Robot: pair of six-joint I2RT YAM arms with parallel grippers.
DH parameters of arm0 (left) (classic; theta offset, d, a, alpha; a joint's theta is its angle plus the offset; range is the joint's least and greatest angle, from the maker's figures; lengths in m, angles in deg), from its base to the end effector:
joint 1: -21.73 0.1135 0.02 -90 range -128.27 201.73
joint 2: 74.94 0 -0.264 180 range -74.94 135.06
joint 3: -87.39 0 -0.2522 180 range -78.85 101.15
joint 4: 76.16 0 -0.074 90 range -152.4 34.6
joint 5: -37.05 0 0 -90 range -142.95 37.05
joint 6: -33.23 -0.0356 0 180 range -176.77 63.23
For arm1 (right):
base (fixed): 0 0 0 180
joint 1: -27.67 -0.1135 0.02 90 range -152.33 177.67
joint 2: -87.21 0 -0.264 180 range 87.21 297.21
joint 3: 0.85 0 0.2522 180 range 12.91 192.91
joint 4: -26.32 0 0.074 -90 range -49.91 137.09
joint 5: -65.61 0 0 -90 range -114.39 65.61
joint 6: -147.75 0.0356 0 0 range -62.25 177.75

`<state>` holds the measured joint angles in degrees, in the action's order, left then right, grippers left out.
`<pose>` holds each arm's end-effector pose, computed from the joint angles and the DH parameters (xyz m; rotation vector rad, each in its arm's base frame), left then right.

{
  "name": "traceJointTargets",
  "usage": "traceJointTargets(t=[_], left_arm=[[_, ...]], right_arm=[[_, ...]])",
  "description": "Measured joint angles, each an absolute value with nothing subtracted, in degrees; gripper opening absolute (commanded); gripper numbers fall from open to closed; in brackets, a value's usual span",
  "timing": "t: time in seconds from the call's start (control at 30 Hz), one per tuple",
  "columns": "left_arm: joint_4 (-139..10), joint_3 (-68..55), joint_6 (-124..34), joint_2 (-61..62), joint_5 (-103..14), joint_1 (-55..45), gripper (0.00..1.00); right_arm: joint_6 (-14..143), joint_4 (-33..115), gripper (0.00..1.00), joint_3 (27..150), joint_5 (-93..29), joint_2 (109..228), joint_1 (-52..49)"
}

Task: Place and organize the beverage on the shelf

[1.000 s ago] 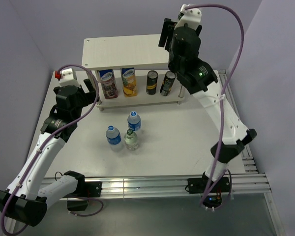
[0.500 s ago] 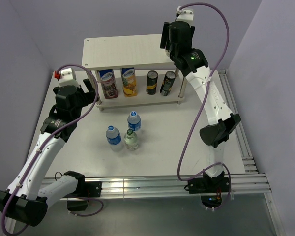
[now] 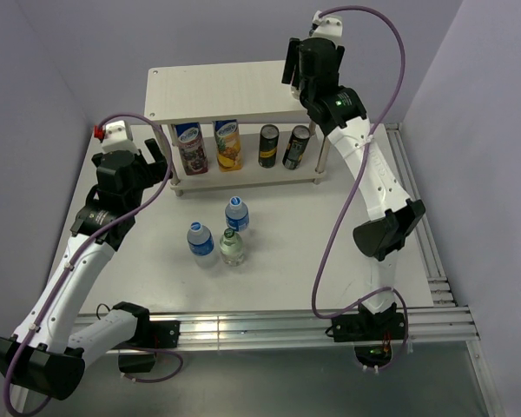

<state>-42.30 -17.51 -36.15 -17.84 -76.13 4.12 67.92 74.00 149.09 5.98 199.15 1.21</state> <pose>0.2131 -0.0529 0.3839 -0.3268 1.7963 -0.0967 0.3846 0.1713 0.4960 0.1423 1.7105 0.0126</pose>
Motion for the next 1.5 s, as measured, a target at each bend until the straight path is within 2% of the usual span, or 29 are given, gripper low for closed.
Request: traceJointTargets(t=[0.1,0.17,0.5,0.93,1.07,1.17,1.33,1.5], left_arm=[[-42.3,-17.5,-36.1,-17.8,-76.1,4.1,0.98],[-42.3,-17.5,-36.1,-17.8,-76.1,4.2,0.98],[-42.3,-17.5,-36.1,-17.8,-76.1,4.4,0.98],[-42.3,-17.5,-36.1,-17.8,-75.7,4.6,0.98],[-42.3,-17.5,-36.1,-17.8,-75.7,4.6,0.98],[-42.3,-17.5,-36.1,-17.8,-75.7,4.8,0.98],[-42.3,-17.5,-36.1,-17.8,-75.3,5.0,0.98],[-42.2,-17.5,-36.1,-17.8,-75.3,5.0,0.98]], right_arm=[[68.3,71.1,0.87,147.1,6.1,198.9,1.2],[68.6,69.6,0.99,144.9,6.0,198.4,1.2],[68.8,66.1,1.0,137.4,5.5,194.8,1.0],[68.5,60.3,1.0,123.4,2.9,182.1,-1.1],[69.3,59.3,1.0,113.7,2.6,175.7,-2.3],[68.6,55.4,1.0,99.2,5.5,165.8,-8.5],[67.4,48.0,1.0,77.9,10.1,149.7,-29.5],[71.6,42.1,1.0,61.5,14.7,142.2,-47.6]])
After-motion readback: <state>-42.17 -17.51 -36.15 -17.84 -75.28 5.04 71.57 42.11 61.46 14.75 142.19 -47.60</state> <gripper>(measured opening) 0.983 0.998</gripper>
